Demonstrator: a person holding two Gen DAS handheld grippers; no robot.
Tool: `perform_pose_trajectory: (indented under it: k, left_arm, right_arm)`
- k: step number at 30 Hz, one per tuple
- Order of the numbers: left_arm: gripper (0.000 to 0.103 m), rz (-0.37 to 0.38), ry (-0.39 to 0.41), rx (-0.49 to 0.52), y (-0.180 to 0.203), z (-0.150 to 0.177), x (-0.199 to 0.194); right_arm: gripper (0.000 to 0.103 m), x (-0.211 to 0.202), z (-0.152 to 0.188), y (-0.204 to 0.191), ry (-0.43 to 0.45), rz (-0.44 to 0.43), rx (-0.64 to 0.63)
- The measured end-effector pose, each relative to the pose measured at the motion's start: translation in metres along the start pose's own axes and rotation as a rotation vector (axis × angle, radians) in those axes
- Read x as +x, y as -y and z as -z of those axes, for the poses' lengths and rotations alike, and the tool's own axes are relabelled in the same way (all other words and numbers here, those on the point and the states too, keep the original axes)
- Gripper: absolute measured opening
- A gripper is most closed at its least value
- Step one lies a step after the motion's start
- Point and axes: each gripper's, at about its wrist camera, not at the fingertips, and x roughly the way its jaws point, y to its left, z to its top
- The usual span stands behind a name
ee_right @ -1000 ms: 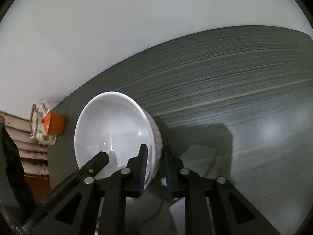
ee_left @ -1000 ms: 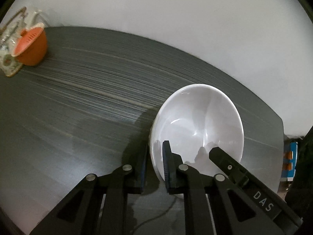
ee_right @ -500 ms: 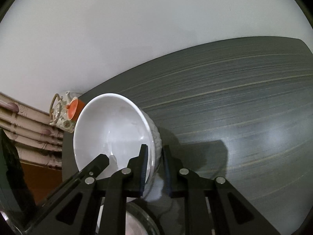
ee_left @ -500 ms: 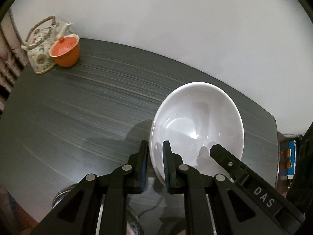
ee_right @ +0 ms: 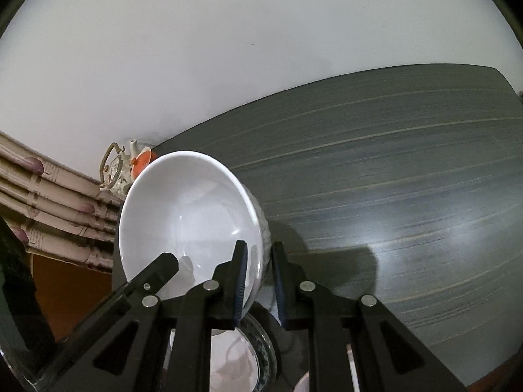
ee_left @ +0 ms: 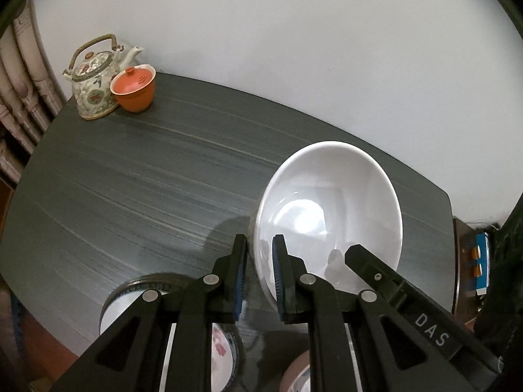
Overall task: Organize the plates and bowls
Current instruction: 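Lift and carry the small white bowl over the nested bowls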
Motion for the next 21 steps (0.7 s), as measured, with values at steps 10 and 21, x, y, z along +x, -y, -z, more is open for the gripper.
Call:
perform_pose_trajectory:
  k: [10, 21]
  left_arm:
    - [0.013, 0.01, -0.008, 0.018, 0.015, 0.027, -0.016]
    - [0.013, 0.033, -0.01, 0.056, 0.043, 0.059, -0.034]
  right_arm:
    - [0.016, -0.013, 0.019, -0.001, 0.022, 0.014, 0.005]
    - [0.016, -0.028, 0.042, 0.006, 0.037, 0.034, 0.017]
